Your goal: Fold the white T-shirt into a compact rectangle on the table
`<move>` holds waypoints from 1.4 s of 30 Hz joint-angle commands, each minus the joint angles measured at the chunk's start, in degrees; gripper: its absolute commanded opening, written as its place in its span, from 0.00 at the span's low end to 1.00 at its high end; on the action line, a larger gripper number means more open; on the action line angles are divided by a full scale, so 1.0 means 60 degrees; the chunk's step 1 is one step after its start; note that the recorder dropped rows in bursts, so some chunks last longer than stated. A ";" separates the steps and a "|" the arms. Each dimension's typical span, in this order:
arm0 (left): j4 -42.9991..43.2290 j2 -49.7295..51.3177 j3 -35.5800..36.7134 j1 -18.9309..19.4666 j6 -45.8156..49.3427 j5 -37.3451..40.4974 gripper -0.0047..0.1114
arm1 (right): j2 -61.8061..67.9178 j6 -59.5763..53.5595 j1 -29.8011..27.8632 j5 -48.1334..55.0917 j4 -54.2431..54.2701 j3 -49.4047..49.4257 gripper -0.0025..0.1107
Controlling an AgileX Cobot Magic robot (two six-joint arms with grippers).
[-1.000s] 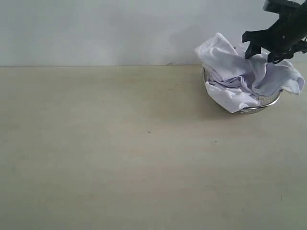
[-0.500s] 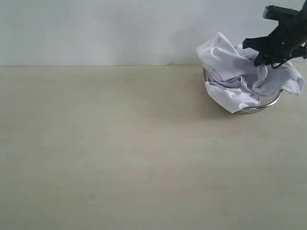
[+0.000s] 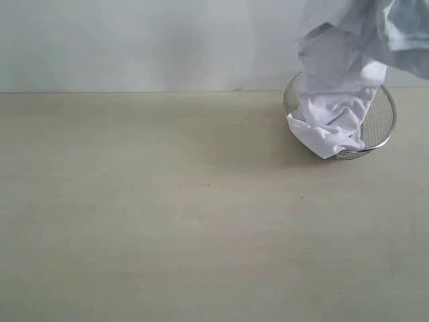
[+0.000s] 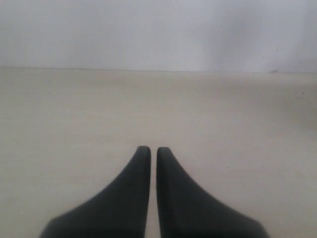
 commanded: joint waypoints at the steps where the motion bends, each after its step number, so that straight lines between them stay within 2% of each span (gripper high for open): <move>1: -0.0005 -0.0037 0.0038 -0.0047 0.0070 0.0003 0.08 | -0.1208 -0.0694 0.0007 0.0311 0.1323 -0.0106 0.02; 7: -0.0005 -0.0037 0.0038 -0.0047 0.0070 0.0003 0.08 | -0.2306 -0.1395 0.0007 0.1186 0.3327 -0.0106 0.02; 21: -0.0005 -0.0037 0.0038 -0.0047 0.0070 0.0003 0.08 | -0.3387 -0.2021 0.0906 0.2688 0.6193 -0.0123 0.02; 29: -0.0005 -0.0037 0.0038 -0.0047 0.0070 0.0003 0.08 | -0.3521 -0.2021 0.1505 0.3494 0.6123 -0.0105 0.02; 35: -0.0005 -0.0037 0.0038 -0.0047 0.0070 0.0003 0.08 | -0.3521 -0.1674 0.2208 0.3532 0.4520 -0.0006 0.02; 42: -0.0005 -0.0037 0.0038 -0.0047 0.0070 0.0003 0.08 | -0.3521 -0.2176 0.2205 0.3759 0.4522 0.1820 0.02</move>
